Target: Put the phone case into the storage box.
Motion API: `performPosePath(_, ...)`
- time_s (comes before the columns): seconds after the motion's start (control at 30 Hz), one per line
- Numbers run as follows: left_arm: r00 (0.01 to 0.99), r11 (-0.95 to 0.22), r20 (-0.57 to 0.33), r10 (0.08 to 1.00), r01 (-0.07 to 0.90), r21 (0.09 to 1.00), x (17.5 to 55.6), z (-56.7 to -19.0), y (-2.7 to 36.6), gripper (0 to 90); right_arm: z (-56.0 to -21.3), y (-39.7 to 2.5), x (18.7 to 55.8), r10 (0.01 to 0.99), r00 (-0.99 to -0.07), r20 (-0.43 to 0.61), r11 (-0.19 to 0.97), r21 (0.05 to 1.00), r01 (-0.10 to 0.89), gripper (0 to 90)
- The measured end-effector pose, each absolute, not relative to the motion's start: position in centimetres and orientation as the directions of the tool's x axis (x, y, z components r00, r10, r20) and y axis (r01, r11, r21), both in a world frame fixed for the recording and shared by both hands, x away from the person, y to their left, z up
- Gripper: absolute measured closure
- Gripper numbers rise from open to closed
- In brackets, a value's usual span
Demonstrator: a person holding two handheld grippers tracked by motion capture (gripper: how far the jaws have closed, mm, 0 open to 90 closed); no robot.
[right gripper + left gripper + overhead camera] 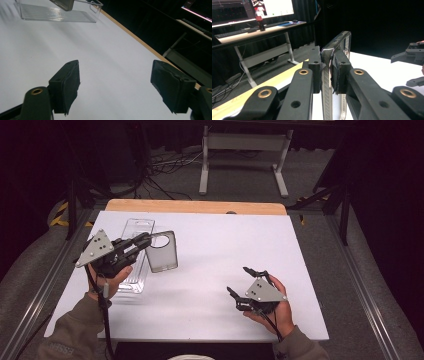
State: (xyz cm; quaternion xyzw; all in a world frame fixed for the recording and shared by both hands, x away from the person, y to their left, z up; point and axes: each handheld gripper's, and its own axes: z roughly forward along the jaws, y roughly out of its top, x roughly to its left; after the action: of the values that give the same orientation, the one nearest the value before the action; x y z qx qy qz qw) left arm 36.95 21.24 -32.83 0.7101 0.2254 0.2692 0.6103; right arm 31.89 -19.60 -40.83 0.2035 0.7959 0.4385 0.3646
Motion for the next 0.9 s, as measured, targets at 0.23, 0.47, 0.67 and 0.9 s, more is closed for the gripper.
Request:
performPosePath(0.23, 0.749, -0.153, 0.107, 0.654, -0.008, 0.988, 37.0, -32.6, 21.8, 79.9, -41.2, -20.5, 31.7, 0.651, -0.652, -0.39, 0.529, 0.848, 0.021, 23.5)
performPosePath(0.47, 0.739, -0.146, 0.109, 0.665, -0.014, 0.989, 36.9, -32.3, 22.4, 80.0, -41.7, -21.1, 31.7, 0.654, -0.649, -0.39, 0.539, 0.841, 0.038, 23.3)
performPosePath(0.67, 0.727, -0.129, 0.104, 0.679, -0.021, 0.991, 36.9, -32.2, 23.0, 79.9, -41.8, -21.4, 31.7, 0.66, -0.644, -0.387, 0.529, 0.848, 0.032, 23.1)
performPosePath(0.9, 0.713, -0.127, 0.103, 0.693, -0.02, 0.992, 37.0, -31.9, 23.8, 79.9, -42.1, -21.7, 32.1, 0.66, -0.657, -0.366, 0.519, 0.854, 0.046, 23.1)
